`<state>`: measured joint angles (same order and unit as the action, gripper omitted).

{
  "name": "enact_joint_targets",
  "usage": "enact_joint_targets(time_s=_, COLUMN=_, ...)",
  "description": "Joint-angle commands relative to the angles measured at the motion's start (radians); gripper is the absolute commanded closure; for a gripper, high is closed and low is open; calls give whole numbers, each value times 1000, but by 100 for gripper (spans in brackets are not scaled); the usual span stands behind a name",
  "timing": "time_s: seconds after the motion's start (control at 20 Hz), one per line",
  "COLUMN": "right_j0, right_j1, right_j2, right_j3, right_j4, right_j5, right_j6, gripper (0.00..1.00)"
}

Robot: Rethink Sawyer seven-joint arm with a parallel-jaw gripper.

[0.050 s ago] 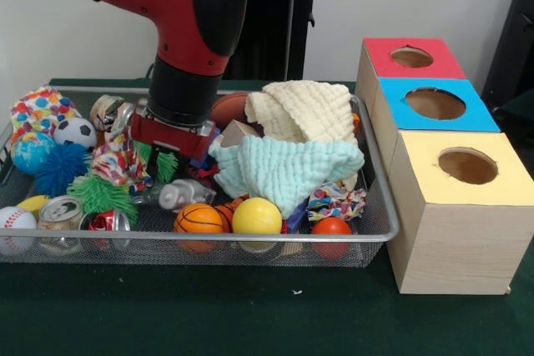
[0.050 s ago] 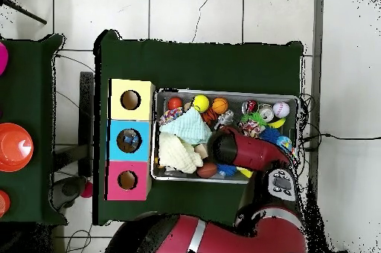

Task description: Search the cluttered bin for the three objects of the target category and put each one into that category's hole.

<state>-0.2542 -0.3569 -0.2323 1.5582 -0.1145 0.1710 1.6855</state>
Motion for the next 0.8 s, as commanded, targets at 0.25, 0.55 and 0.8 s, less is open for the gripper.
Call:
enact_joint_targets(time_s=0.25, right_j0=-19, right_j1=-45, right_j2=61, right_j3=-46, right_j4=2, right_j5=94, right_j6=89, gripper=100)
enact_joint_targets(time_s=0.55, right_j0=-25, right_j1=-45, right_j2=69, right_j3=-44, right_j4=-2, right_j5=81, right_j6=92, gripper=100)
enact_joint_targets(time_s=0.8, right_j0=-30, right_j1=-42, right_j2=73, right_j3=-47, right_j4=-3, right_j5=74, right_j6=91, gripper=100)
